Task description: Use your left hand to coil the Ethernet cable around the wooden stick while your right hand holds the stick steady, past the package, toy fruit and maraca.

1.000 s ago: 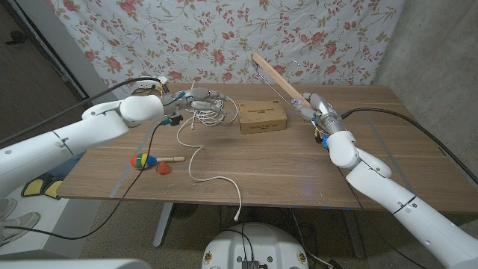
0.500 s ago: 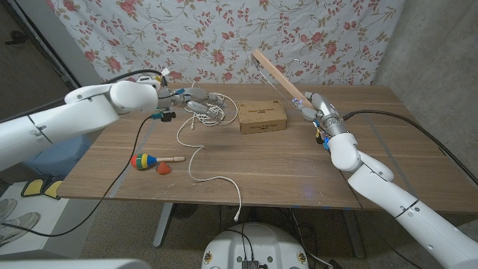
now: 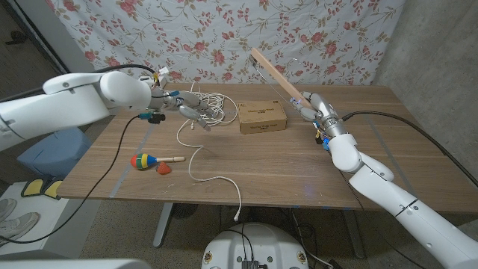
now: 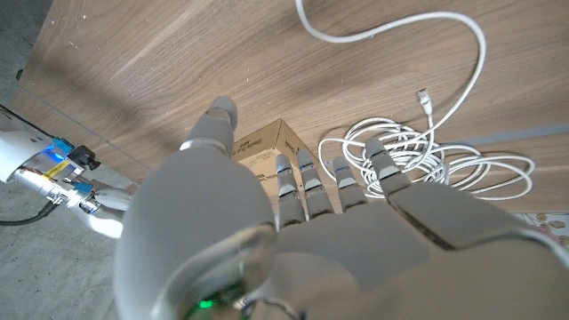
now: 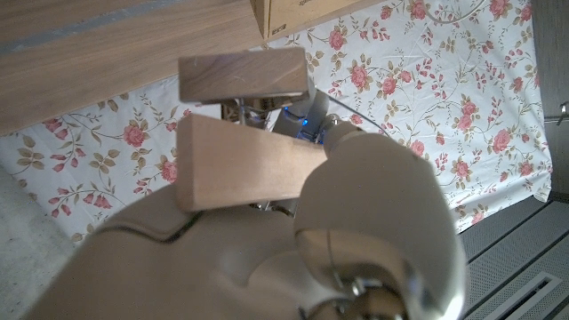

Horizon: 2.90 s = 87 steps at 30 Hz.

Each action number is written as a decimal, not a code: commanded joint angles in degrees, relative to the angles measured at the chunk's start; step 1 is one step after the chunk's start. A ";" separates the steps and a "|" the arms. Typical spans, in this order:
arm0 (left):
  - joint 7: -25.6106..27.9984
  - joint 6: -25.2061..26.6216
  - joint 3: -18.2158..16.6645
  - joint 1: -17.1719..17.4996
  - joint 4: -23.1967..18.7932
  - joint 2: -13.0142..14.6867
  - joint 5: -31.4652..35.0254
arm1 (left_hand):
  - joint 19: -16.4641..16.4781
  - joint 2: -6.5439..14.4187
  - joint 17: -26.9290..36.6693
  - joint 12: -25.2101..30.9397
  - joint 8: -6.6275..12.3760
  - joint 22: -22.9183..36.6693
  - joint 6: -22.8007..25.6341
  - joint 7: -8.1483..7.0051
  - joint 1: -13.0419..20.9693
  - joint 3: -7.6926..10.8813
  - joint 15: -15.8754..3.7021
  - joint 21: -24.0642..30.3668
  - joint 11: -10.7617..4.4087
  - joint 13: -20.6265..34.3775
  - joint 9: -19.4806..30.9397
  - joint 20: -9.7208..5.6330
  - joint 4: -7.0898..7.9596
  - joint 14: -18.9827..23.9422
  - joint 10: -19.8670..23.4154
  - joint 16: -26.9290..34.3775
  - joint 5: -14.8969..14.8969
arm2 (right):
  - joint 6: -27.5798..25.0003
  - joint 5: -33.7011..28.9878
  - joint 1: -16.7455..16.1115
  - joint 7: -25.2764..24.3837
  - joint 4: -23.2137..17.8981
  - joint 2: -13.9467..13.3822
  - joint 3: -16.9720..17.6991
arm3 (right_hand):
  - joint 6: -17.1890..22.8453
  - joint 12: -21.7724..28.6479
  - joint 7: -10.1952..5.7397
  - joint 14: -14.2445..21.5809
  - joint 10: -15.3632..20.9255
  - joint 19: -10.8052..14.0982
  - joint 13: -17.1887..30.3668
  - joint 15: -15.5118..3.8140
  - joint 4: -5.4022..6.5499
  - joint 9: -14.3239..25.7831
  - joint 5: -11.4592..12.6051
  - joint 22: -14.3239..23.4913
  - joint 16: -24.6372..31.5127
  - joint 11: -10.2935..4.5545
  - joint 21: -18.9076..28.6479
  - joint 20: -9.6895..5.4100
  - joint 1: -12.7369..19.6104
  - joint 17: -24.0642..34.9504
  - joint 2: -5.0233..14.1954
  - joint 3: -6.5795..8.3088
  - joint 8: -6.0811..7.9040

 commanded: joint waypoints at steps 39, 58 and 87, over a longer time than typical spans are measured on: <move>-27.03 39.97 34.06 -26.94 -8.66 -10.65 22.26 | 20.94 0.86 1.10 5.14 -1.43 0.79 9.81 7.67 -4.91 -7.35 -5.03 9.10 3.36 2.24 0.20 -1.21 4.95 28.40 20.59 8.38 -1.86 | 13.45 2.70 1.95 2.44 7.96 0.75 2.07 | 0.37 -1.16 0.46 -0.47 1.20 -1.06 0.15 -2.98 0.69 0.08 0.27 -3.02 1.46 -0.13 3.18 -4.45 1.09 0.33 1.21 1.06 0.75; -36.31 46.05 40.15 -29.03 -11.99 -12.43 40.58 | 10.49 -0.02 0.78 -4.18 -3.83 -0.16 -32.17 5.46 -12.50 -18.45 5.06 1.54 8.65 1.54 -0.37 1.58 9.93 -0.70 -12.98 -1.24 3.35 | 15.48 3.68 1.59 4.16 9.54 0.80 3.50 | 0.47 -1.49 0.63 -0.59 1.68 -1.48 0.00 -2.95 0.60 -0.01 0.21 -4.45 1.95 -0.04 4.52 -4.38 1.04 0.32 1.16 1.17 0.84; -53.88 46.05 17.19 4.13 -13.83 -17.45 94.67 | 4.02 4.48 0.35 0.33 -3.32 0.86 -47.87 10.08 -18.51 -32.84 7.61 -10.42 14.21 0.92 -0.19 1.80 15.17 -16.71 -31.38 0.21 5.62 | 18.02 4.59 6.48 8.99 14.68 1.92 1.77 | 0.60 -1.89 0.71 -0.95 1.88 -2.24 0.16 -2.94 0.40 -0.19 0.11 -6.71 2.55 0.05 6.59 -4.33 1.01 0.29 1.12 1.35 0.93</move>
